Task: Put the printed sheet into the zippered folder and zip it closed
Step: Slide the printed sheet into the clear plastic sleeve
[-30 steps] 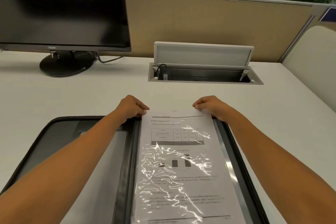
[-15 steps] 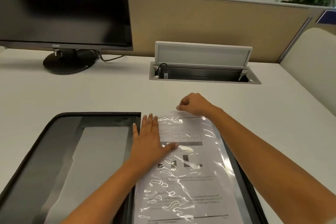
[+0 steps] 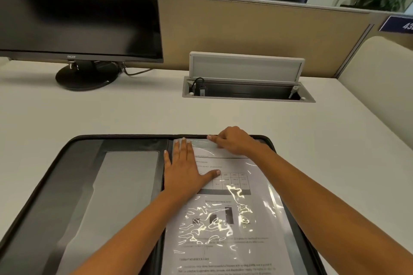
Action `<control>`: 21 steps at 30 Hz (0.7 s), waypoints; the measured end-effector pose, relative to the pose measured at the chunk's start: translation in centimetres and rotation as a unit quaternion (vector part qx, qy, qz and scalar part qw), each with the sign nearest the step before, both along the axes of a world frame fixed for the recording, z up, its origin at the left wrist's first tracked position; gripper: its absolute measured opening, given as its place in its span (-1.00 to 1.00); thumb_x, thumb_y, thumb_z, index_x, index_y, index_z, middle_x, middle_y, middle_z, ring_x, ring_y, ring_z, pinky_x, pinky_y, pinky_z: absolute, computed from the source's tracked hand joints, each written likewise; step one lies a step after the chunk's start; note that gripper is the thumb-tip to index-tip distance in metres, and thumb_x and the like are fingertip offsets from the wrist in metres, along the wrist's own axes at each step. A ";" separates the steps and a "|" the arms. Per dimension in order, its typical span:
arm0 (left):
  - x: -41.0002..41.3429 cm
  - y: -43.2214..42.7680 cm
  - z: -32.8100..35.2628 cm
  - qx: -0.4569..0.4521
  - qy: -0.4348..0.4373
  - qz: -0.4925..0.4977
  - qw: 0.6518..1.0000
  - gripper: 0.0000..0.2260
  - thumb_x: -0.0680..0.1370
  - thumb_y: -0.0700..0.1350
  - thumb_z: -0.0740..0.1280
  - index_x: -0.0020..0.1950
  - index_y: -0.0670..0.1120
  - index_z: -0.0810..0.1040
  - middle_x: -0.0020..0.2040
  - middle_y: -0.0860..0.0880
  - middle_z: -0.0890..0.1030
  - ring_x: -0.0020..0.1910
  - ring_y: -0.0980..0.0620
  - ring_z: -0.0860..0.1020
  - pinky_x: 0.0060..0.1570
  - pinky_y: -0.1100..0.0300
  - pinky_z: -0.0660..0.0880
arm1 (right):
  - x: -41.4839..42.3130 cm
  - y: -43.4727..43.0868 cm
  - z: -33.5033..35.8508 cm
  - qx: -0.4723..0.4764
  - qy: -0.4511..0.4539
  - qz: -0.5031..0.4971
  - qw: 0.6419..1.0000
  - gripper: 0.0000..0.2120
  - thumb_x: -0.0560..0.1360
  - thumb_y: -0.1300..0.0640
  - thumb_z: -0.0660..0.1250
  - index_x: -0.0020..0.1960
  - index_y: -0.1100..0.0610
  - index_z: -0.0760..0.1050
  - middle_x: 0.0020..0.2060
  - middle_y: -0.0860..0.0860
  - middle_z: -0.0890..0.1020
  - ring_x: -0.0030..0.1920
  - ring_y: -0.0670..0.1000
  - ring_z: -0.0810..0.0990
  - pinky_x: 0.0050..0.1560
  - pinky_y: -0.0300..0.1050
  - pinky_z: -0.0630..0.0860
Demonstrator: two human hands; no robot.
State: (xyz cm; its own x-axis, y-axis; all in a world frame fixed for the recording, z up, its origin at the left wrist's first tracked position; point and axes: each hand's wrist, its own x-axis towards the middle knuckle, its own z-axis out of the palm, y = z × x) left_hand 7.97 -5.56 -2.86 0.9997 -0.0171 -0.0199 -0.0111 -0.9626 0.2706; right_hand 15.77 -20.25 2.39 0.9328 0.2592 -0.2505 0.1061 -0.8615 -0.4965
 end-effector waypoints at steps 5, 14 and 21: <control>0.2 -0.1 -0.1 0.010 0.006 -0.001 1.000 0.01 0.31 0.51 0.00 0.48 -0.15 -0.21 0.53 -0.09 -0.17 0.49 -0.05 -0.23 0.42 -0.13 -0.25 | -0.4 -0.3 0.2 -0.012 0.038 0.040 0.998 -0.61 0.46 -0.08 0.32 -0.45 0.07 0.35 -0.48 -0.04 0.40 -0.43 -0.09 0.35 -0.37 -0.24 0.26; 1.5 0.5 0.0 -0.040 0.011 -0.025 0.999 0.02 0.30 0.49 0.11 0.49 -0.14 -0.14 0.53 -0.10 -0.15 0.50 -0.06 -0.21 0.42 -0.05 -0.27 | 0.5 -0.8 0.0 -0.001 0.038 0.055 0.998 -0.89 0.43 0.05 0.38 -0.15 0.09 0.55 -0.07 0.05 0.60 -0.11 -0.02 0.48 -0.03 -0.13 0.39; 4.6 0.6 0.6 -0.058 0.033 -0.046 0.997 -0.06 0.39 0.39 0.17 0.49 -0.15 -0.15 0.53 -0.11 -0.15 0.50 -0.08 -0.20 0.44 -0.04 -0.20 | 1.9 -0.6 -0.7 -0.034 -0.048 -0.002 0.998 -0.66 0.44 -0.01 0.36 0.15 0.11 0.53 0.09 0.04 0.62 0.08 0.04 0.53 0.07 -0.08 0.41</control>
